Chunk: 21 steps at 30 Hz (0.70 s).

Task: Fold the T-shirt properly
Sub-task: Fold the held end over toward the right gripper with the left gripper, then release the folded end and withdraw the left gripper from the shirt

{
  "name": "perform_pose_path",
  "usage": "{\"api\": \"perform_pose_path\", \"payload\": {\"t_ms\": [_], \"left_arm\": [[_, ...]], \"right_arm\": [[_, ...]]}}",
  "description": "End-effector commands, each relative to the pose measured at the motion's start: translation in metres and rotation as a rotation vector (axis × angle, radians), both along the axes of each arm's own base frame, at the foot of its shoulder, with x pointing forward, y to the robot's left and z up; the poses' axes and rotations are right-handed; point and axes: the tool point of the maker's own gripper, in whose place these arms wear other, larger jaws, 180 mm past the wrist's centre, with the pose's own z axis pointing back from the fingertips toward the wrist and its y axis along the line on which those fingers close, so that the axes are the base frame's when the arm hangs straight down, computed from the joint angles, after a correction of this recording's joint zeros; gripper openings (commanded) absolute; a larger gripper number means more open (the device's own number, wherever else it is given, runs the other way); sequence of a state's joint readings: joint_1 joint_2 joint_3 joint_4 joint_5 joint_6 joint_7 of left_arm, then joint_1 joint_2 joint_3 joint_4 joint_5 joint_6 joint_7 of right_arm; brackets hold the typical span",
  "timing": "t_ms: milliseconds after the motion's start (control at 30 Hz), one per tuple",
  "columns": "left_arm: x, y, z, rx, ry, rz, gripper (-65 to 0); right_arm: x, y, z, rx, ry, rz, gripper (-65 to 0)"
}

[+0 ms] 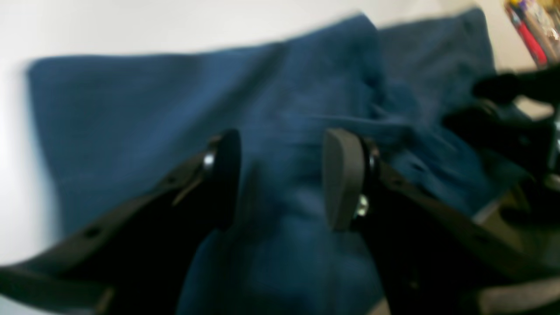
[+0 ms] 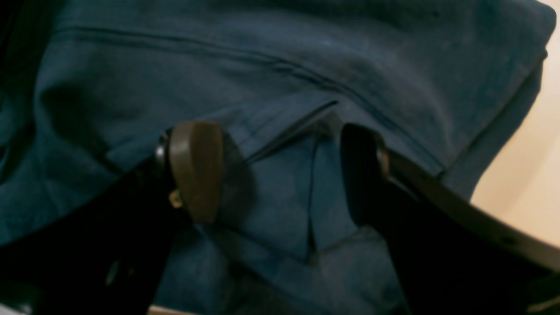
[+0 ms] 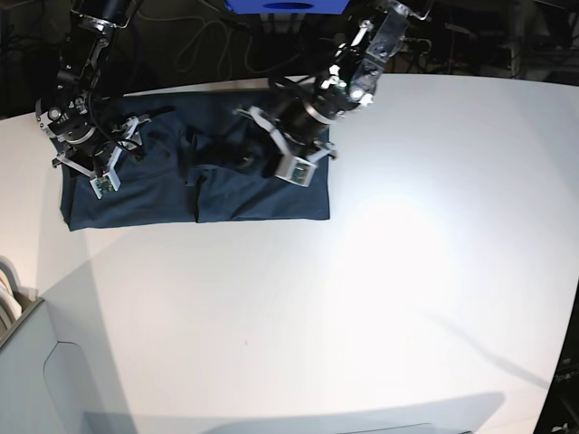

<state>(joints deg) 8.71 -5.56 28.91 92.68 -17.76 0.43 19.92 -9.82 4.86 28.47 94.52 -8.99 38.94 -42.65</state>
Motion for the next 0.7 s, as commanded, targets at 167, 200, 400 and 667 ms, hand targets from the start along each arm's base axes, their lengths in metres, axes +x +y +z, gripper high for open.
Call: {"api": "perform_pose_path", "payload": {"t_ms": [167,200,400,667], "left_arm": [[-0.026,-0.066,0.022,-0.069,-0.058,-0.203,-35.5],[-0.031,-0.073,0.025,-0.075,-0.064,-0.23,-35.5],[-0.055,-0.1,0.039,-0.102,-0.092,-0.342,-35.5],[-0.056,-0.088,0.061,-0.117,-0.153,-0.35,-35.5]], "right_arm": [[0.008,-0.005,0.011,-0.018,-0.037,0.012,-24.5],[0.012,-0.006,0.015,-0.021,-0.049,0.012,-24.5],[0.015,-0.022,0.032,-0.037,-0.108,-0.061,-24.2],[0.016,-0.061,0.062,-0.065,-0.205,-0.224,-12.4]]}}
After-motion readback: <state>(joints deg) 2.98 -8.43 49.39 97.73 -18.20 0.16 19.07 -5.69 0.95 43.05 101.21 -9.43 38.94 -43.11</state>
